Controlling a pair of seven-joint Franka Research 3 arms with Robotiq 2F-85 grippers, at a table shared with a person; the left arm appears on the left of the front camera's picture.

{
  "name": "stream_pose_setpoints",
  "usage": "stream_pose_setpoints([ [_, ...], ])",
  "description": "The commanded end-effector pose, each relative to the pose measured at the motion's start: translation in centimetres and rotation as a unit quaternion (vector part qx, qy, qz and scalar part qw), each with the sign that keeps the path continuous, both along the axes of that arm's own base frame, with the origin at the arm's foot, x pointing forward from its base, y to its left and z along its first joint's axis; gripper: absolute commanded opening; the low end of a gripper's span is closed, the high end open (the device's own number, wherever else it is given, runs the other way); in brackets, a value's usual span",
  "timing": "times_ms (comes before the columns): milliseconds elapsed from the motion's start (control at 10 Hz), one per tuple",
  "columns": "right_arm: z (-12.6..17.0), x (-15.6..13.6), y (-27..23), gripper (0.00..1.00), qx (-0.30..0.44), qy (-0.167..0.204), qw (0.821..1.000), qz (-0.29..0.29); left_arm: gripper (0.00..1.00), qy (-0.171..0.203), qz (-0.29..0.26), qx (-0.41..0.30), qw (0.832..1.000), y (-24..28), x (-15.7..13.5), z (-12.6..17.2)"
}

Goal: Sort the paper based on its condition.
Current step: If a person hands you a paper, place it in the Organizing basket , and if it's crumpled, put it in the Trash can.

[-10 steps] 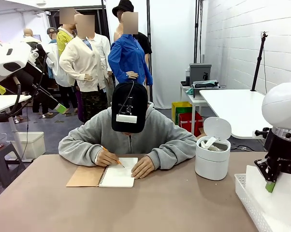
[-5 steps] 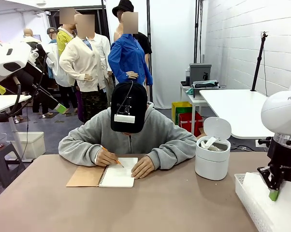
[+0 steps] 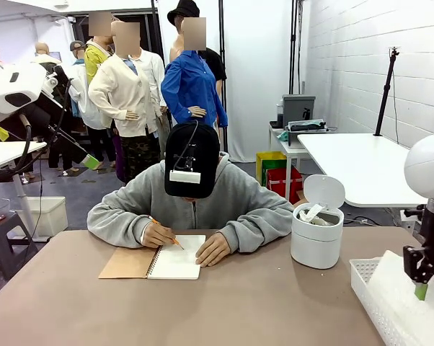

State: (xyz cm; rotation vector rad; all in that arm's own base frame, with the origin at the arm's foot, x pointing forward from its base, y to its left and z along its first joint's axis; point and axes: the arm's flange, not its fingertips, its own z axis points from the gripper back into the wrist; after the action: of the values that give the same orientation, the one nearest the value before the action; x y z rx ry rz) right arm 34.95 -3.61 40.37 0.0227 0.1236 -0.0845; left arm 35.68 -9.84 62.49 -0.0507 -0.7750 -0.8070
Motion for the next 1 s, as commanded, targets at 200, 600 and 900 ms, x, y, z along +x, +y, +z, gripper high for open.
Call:
stream_pose_setpoints([
  [200, -5.0, -8.9, 0.3, 1.00, -0.024, 0.009, 0.999, -0.026, 1.00, 0.000, 0.001, -0.001, 1.000, 0.1, 0.0, 0.0],
  [600, -6.1, -9.2, 1.3, 1.00, 0.000, 0.055, 0.998, -0.024, 1.00, 0.000, 0.001, -0.001, 1.000, 0.1, 0.0, 0.0],
  [900, -3.6, -8.3, 1.1, 1.00, -0.003, 0.022, 1.000, -0.006, 1.00, 0.000, 0.001, -0.001, 1.000, 0.1, 0.0, 0.0],
])
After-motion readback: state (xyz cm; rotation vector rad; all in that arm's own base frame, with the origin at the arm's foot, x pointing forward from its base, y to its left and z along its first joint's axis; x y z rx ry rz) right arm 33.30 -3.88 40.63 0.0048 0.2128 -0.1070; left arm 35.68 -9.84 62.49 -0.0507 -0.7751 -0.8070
